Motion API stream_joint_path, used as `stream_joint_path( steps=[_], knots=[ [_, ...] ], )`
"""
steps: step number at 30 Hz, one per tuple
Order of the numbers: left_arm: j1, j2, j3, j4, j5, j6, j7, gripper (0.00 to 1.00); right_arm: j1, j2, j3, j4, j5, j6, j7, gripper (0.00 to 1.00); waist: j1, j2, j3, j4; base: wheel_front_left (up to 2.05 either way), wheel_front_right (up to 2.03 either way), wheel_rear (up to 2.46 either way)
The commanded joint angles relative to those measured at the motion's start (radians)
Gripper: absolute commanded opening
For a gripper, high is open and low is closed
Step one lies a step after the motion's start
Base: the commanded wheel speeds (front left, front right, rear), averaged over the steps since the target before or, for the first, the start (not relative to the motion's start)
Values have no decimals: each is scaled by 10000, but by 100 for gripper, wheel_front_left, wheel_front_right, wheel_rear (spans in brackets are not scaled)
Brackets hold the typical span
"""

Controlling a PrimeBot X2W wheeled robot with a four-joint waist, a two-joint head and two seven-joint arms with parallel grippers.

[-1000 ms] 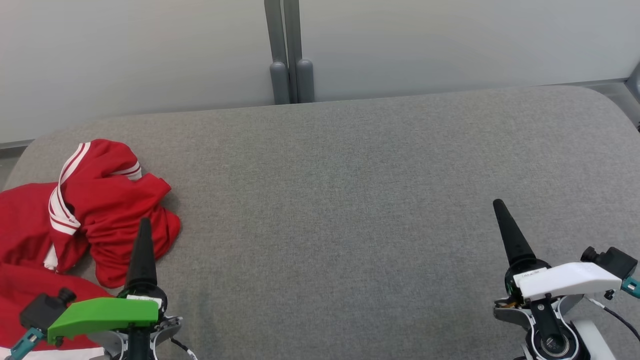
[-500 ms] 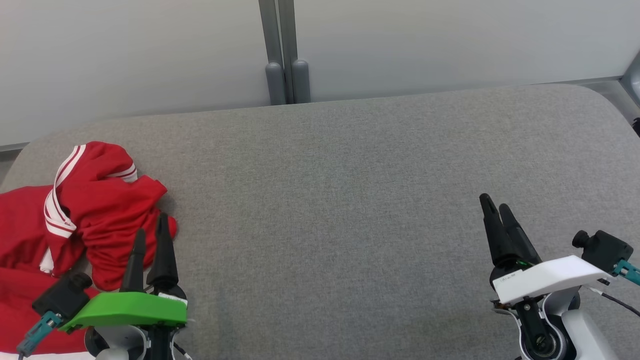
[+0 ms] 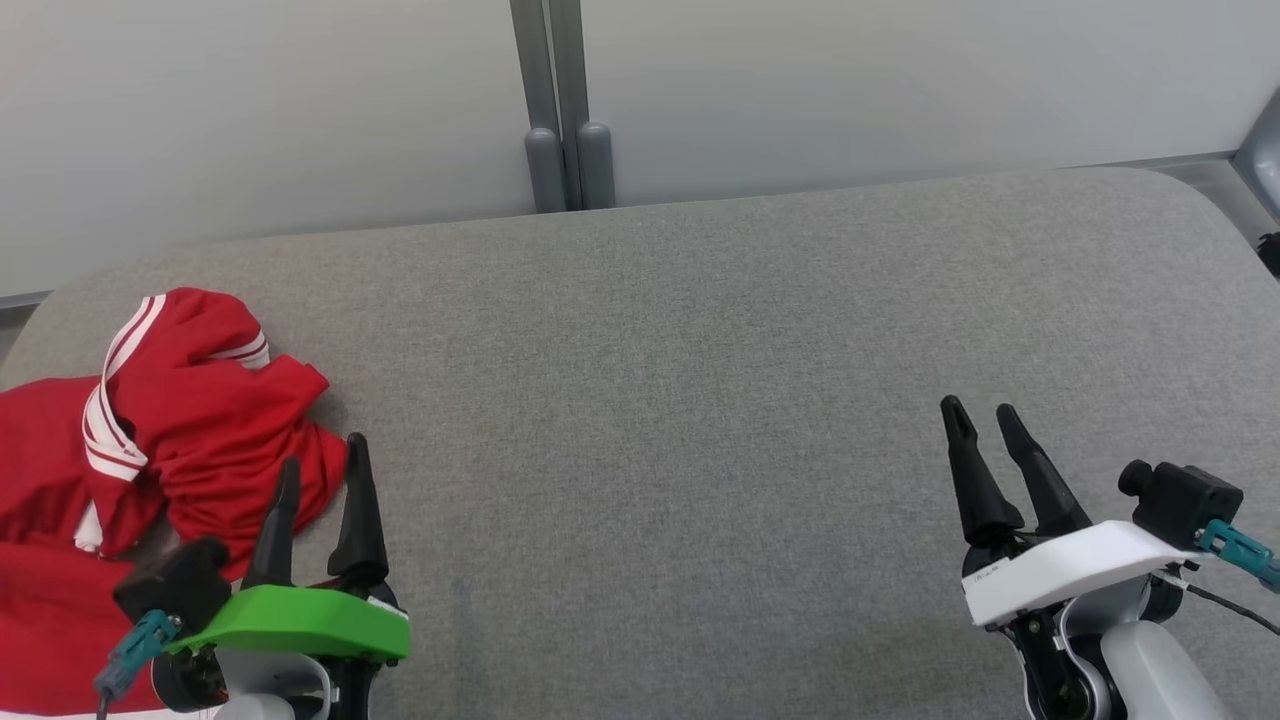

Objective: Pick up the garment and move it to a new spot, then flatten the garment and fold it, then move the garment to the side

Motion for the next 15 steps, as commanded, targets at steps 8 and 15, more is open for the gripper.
stream_joint_path(
  steps=[8,15],
  knots=[
    [-12,77,-109,-130,958,89,-273,100,-4,-116,172,53,-1031,5,-280,100,0,0,-53,-30,0,0,0],
    [9,78,-193,-172,1578,123,-444,100,-27,-202,301,205,-1601,5,-443,100,0,0,-93,-21,0,0,0]
  ],
)
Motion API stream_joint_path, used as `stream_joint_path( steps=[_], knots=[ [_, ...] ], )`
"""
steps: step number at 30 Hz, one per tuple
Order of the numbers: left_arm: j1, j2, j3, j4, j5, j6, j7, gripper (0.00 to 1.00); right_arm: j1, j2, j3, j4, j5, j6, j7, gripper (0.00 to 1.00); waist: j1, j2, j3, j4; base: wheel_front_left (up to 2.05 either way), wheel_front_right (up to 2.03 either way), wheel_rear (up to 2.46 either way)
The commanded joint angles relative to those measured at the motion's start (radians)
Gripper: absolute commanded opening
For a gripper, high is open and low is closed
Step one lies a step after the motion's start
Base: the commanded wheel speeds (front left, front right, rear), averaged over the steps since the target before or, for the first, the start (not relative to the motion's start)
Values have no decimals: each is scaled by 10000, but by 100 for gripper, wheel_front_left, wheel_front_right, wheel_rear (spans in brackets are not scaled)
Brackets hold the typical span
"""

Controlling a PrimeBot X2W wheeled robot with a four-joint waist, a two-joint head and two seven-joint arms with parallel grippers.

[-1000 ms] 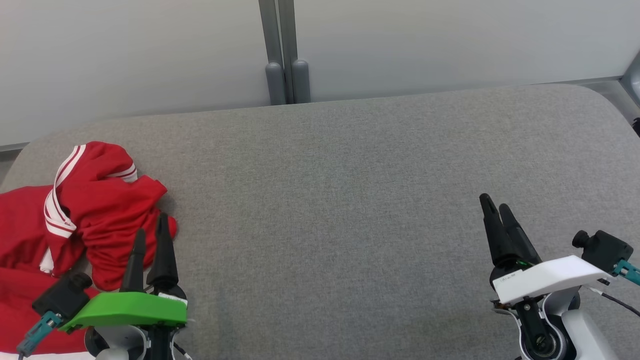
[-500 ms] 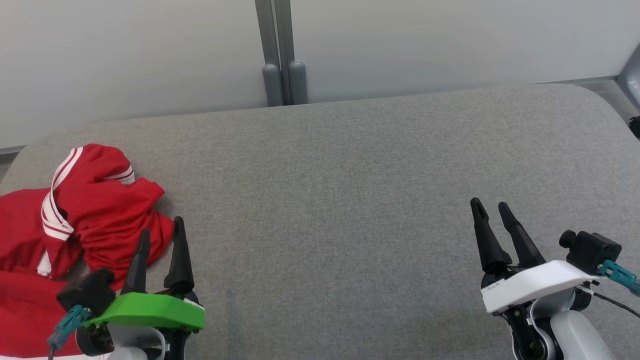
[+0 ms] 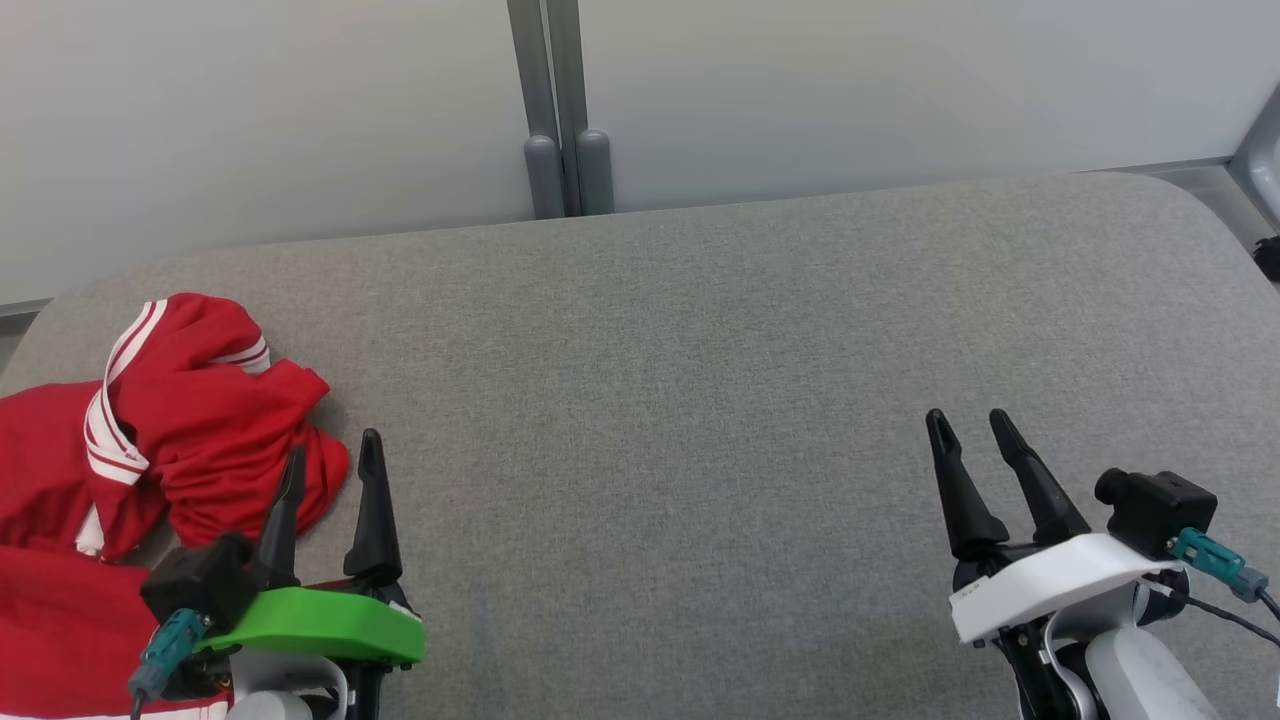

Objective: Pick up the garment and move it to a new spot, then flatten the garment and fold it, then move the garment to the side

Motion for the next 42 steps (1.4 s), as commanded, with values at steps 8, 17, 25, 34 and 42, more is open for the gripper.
stream_joint_path(
  steps=[8,17,25,34,42],
  knots=[
    [46,80,-75,-152,786,103,-263,100,-135,-140,144,75,-748,4,-266,100,0,-1,-20,-11,0,0,0],
    [86,85,-165,-143,1493,164,-450,100,-185,-168,249,76,-1329,5,-455,100,0,-1,-43,-62,0,0,0],
    [95,89,-240,-74,2048,181,-601,100,-179,-168,317,12,-1831,5,-600,100,0,-1,-63,-82,0,0,0],
    [69,92,-341,-17,2652,240,-767,100,-171,-193,466,-37,-2391,6,-764,100,0,-1,-62,-95,0,0,0],
    [51,95,-398,1,3048,278,-871,100,-201,-232,574,-24,-2774,4,-878,100,0,-1,-39,-117,0,0,0]
  ],
)
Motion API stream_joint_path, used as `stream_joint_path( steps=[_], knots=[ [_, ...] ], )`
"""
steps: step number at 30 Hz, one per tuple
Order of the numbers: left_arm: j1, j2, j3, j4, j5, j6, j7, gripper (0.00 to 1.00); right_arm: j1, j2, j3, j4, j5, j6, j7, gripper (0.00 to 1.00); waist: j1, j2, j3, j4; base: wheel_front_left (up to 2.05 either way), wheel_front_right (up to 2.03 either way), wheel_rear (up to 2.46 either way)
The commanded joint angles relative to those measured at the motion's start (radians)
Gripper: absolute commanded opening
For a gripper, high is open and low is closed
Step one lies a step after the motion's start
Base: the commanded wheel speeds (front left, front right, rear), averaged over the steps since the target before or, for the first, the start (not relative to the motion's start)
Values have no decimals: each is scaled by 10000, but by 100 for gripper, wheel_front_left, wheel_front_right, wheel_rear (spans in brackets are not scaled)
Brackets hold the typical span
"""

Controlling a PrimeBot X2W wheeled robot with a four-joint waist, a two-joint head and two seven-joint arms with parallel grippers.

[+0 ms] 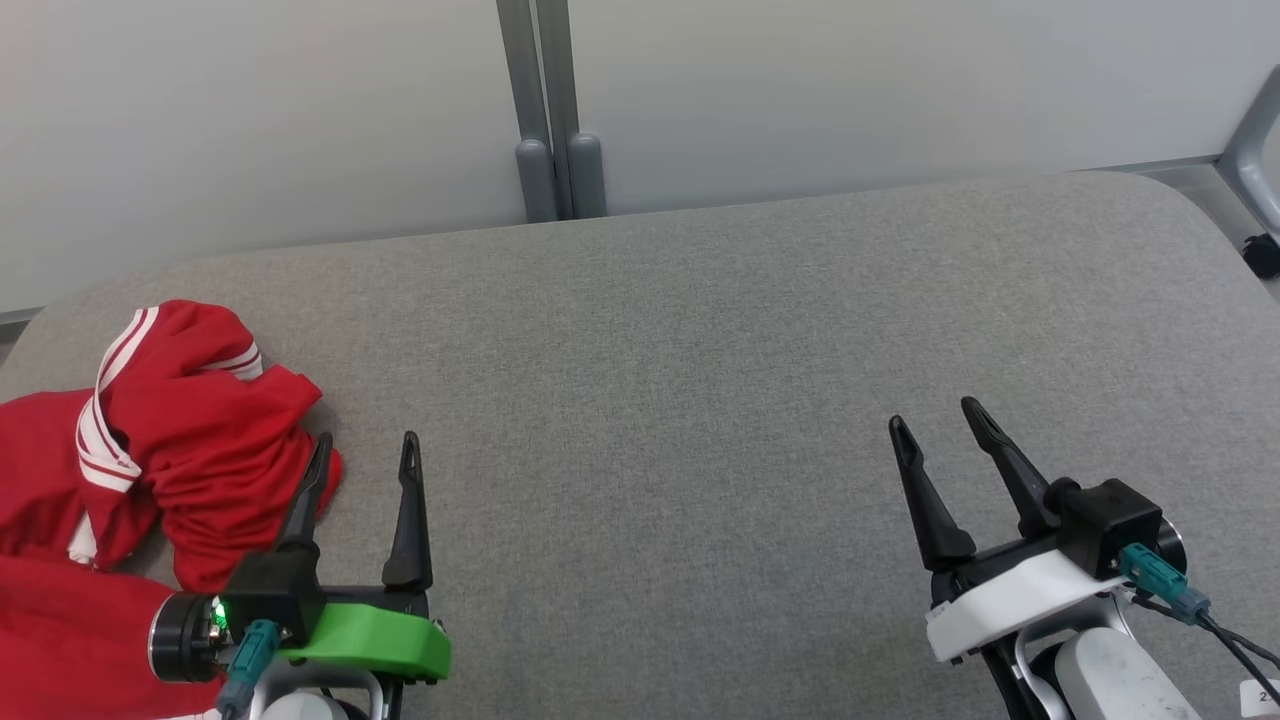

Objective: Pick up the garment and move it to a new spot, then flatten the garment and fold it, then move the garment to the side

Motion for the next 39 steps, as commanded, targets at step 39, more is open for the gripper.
stream_joint_path(
  steps=[39],
  knots=[
    [-199,67,355,754,-895,479,-18,100,146,120,-203,-209,38,1,-38,100,0,0,276,1915,0,0,0]
  ],
)
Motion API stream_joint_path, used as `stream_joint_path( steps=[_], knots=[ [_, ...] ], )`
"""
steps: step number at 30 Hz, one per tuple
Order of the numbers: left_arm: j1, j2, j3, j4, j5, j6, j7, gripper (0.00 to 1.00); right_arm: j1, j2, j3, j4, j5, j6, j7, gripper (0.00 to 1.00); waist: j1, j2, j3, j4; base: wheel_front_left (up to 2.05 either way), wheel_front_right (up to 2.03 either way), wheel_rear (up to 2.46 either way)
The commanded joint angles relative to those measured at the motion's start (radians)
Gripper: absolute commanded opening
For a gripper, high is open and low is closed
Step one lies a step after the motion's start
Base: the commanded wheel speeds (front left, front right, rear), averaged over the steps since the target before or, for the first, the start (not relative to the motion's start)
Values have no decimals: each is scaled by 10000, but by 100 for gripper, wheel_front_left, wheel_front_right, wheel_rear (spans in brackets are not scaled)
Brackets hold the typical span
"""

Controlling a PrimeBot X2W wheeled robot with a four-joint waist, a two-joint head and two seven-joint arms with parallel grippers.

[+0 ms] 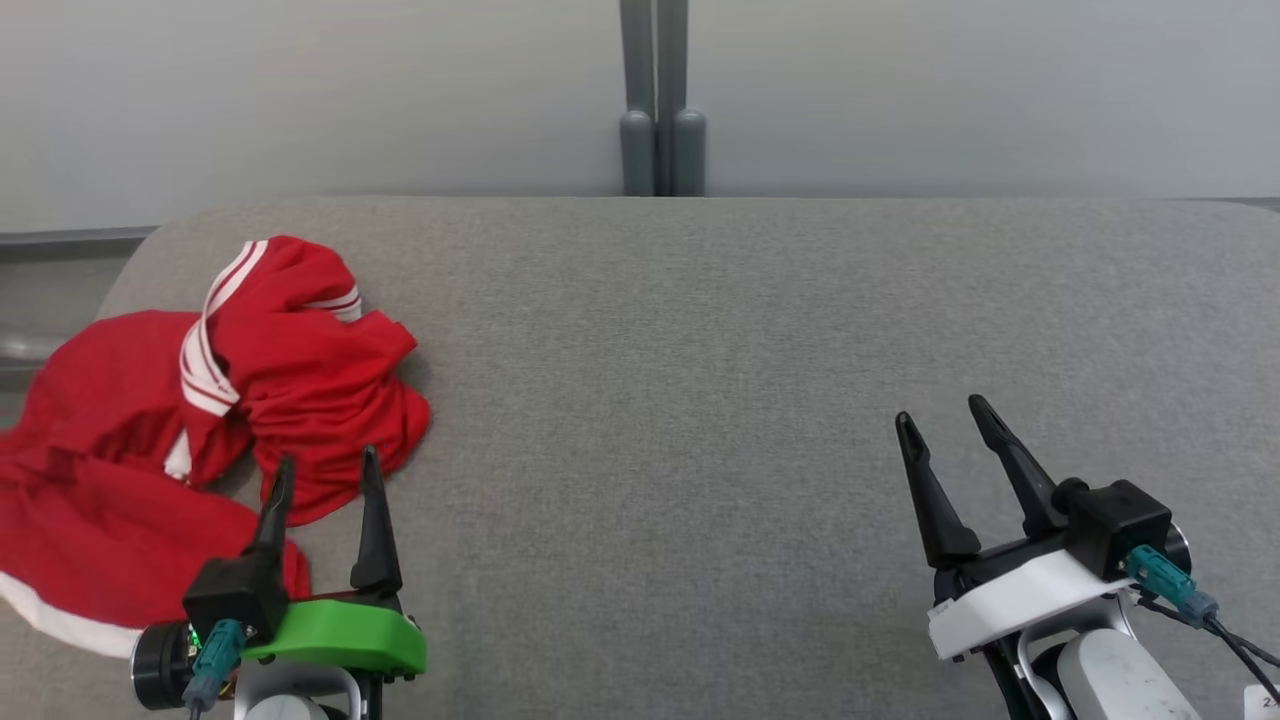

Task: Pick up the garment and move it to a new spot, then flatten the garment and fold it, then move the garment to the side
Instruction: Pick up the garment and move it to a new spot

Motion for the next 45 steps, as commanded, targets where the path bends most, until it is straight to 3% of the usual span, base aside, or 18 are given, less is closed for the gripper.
stream_joint_path(
  steps=[1,14,21,28,32,36,45],
  knots=[
    [-19,60,74,-2,-2,52,-5,100,58,24,18,-54,45,1,-30,100,0,-1,59,721,0,0,0],
    [63,69,468,33,-51,-35,-5,100,-178,-115,488,-116,313,1,-28,100,0,-1,363,2731,0,0,0],
    [148,61,536,15,-69,-50,-5,100,-187,-199,589,-54,361,1,-30,100,0,-1,327,3068,0,0,0],
    [-104,137,688,4,-158,-108,22,100,-100,-307,664,-188,398,1,-30,100,0,-1,394,2910,0,0,0],
    [-704,406,602,-116,-350,-332,1042,100,-240,-394,632,-301,177,1,-30,100,0,-1,478,2624,0,0,0],
    [-1601,847,483,-220,-731,-738,2793,100,-276,-323,460,-454,58,-1,-28,100,0,-1,579,2222,0,0,0],
    [-4427,2188,799,635,-1954,-1110,6753,100,-714,-296,434,-771,99,-1,-28,100,0,-1,1509,616,0,0,0]
  ],
)
